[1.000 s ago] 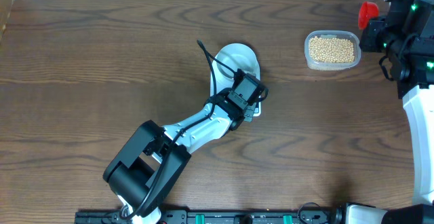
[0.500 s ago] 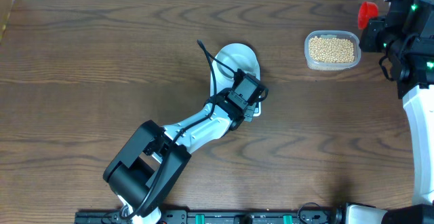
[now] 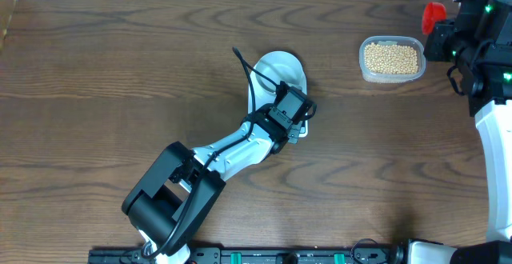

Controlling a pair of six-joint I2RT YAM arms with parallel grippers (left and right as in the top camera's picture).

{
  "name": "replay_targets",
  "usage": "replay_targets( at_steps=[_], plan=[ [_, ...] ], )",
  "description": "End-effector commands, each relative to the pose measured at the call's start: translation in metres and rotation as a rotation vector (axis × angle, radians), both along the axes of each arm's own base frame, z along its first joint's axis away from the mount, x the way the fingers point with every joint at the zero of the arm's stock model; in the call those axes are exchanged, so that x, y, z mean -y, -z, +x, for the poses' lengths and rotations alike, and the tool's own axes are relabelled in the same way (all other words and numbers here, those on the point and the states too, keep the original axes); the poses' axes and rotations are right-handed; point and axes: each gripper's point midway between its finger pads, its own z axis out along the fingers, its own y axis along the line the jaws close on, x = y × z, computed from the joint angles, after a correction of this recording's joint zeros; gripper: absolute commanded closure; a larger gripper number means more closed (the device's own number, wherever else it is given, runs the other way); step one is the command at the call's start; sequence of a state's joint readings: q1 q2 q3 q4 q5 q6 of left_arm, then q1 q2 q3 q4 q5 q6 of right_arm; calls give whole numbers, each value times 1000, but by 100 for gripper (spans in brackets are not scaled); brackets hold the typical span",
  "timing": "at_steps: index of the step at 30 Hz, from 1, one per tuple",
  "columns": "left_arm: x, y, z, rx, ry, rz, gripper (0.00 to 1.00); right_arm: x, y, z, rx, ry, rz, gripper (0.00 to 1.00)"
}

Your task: Scoop item into bowl and weigh 50g on scale

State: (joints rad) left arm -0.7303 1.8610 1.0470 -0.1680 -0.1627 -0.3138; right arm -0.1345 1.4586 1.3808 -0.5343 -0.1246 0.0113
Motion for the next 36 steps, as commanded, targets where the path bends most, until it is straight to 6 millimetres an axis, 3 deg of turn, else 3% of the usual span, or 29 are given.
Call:
replay_targets(
  at_steps=[1, 36],
  plan=[
    [-6, 16, -2, -28, -6, 42, 93, 1, -8, 2, 19, 2, 14, 99],
    [-14, 25, -13, -73, 48, 104, 93, 1, -8, 1, 18, 4, 22, 99]
  ],
)
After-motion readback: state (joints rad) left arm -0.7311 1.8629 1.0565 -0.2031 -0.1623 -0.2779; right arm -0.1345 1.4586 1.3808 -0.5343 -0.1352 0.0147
